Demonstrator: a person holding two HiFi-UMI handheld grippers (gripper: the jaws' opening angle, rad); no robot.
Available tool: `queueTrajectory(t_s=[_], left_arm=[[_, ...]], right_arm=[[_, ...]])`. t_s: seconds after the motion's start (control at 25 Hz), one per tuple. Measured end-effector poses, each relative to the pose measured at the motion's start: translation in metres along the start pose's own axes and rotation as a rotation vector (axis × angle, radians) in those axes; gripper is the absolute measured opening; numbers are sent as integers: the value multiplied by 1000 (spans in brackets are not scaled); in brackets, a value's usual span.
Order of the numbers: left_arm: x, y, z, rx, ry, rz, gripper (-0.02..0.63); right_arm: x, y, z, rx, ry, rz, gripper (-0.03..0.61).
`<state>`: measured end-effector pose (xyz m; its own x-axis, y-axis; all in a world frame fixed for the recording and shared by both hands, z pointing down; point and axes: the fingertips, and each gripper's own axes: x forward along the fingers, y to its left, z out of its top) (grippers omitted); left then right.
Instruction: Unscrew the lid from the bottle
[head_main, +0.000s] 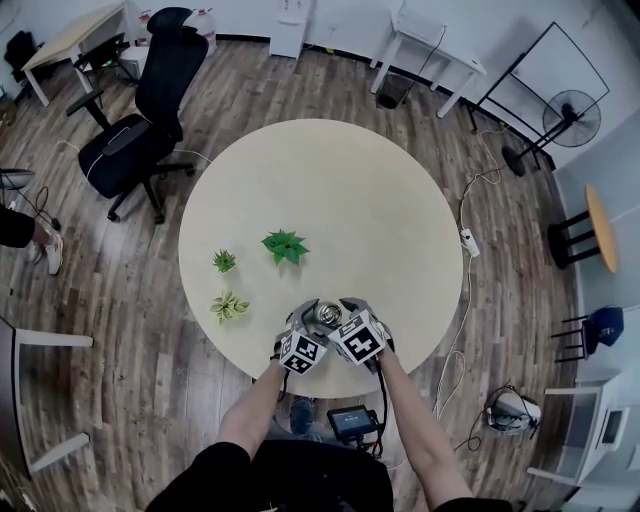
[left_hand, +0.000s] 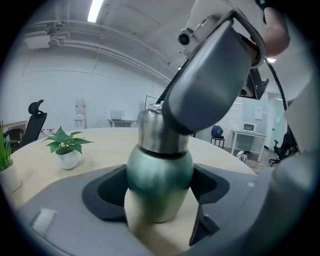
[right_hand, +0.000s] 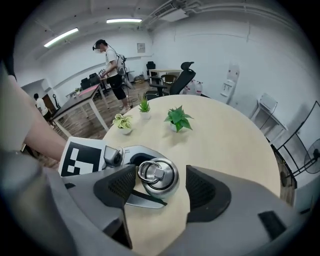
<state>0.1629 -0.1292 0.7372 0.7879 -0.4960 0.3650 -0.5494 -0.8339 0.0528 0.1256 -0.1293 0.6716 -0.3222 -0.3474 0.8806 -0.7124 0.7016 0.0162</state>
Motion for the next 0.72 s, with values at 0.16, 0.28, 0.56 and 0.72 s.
queueTrajectory(t_s=[0.16, 0.28, 0.56, 0.72], left_arm=[[0, -1, 0, -4, 0, -1, 373], [1, -1, 0, -2, -1, -3, 373], [0, 0, 0, 1, 1, -4, 373], [0, -1, 0, 1, 3, -6, 373]], right_arm=[[9, 3, -4, -22, 51, 12, 285], [9, 4, -2, -50, 67, 19, 271], [10, 10, -6, -280, 137, 87, 267], [9, 14, -9, -491, 191, 142, 262]])
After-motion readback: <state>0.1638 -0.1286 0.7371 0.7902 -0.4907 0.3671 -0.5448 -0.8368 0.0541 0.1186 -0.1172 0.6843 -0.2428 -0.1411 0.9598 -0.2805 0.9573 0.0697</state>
